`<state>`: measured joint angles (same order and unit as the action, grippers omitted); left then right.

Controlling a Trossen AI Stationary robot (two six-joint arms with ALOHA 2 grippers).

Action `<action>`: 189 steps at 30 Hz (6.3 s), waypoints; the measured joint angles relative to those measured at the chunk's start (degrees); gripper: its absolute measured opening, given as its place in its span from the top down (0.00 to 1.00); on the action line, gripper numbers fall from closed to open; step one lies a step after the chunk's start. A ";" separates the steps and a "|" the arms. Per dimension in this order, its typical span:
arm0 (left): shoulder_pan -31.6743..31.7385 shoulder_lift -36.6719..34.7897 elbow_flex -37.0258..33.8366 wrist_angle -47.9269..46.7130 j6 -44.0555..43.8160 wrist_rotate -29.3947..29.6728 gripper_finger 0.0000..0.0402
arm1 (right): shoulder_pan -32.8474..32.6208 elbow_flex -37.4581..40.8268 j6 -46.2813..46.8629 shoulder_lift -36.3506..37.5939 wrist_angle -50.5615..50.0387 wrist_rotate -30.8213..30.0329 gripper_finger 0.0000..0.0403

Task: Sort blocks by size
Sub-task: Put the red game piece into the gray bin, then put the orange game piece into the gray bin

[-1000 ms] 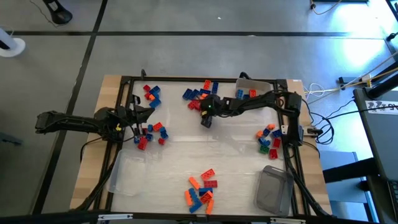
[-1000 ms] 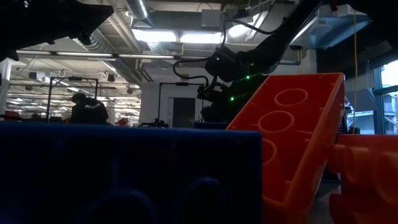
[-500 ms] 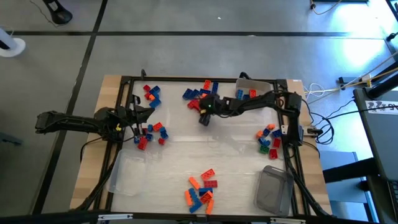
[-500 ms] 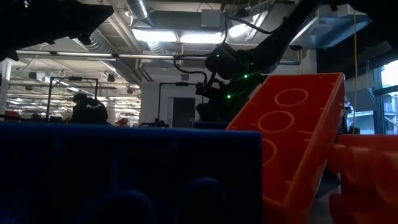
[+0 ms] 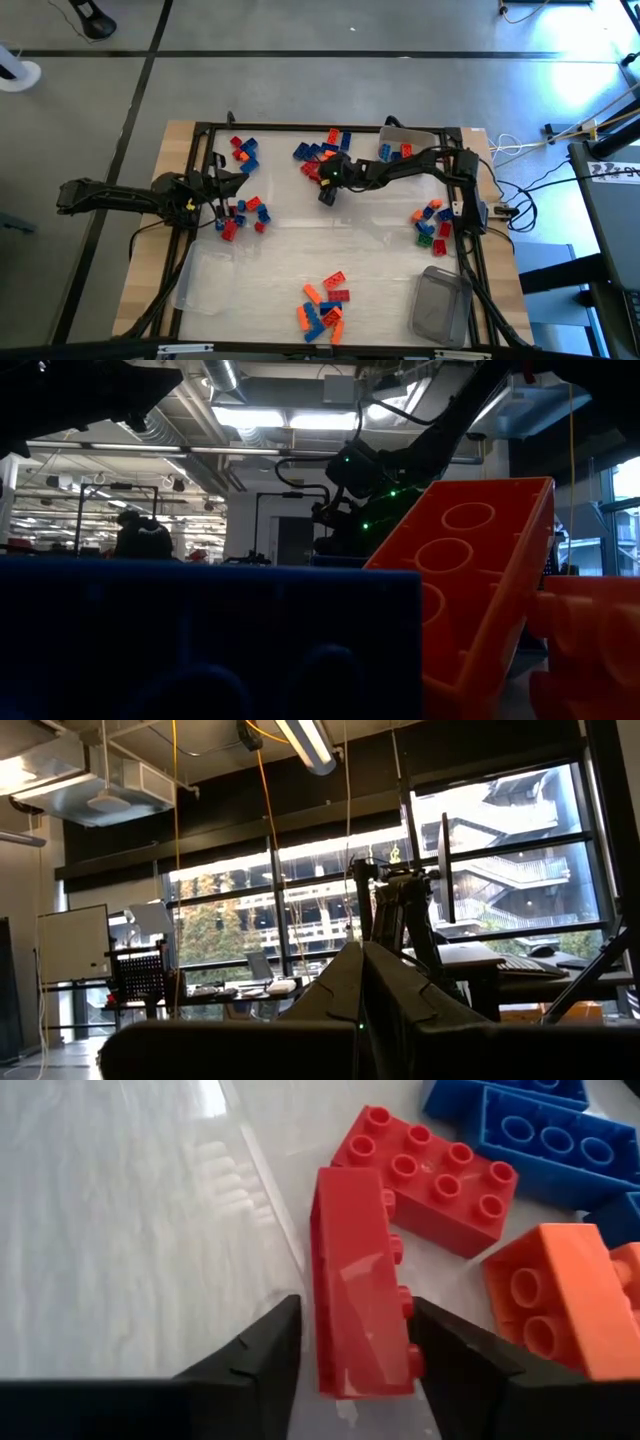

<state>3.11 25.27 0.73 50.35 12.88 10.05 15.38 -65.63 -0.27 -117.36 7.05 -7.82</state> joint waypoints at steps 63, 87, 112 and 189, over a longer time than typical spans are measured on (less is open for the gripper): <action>-0.04 0.01 -0.01 -0.22 -0.49 0.01 1.00 | 15.79 20.99 11.50 42.18 -31.96 -18.56 0.76; -0.04 0.01 0.00 -0.21 -0.50 0.02 1.00 | 18.03 22.25 13.75 42.16 -22.34 -13.65 0.62; -0.02 -0.01 0.00 -0.15 -0.33 0.00 1.00 | 10.46 22.21 8.76 35.74 2.84 8.24 0.32; -0.01 -0.02 0.00 -0.17 0.58 0.01 1.00 | 6.03 5.51 -12.00 7.80 -2.27 5.29 0.17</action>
<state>3.10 25.26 0.73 50.17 13.46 10.05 21.41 -60.12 -12.28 -109.56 4.78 -2.53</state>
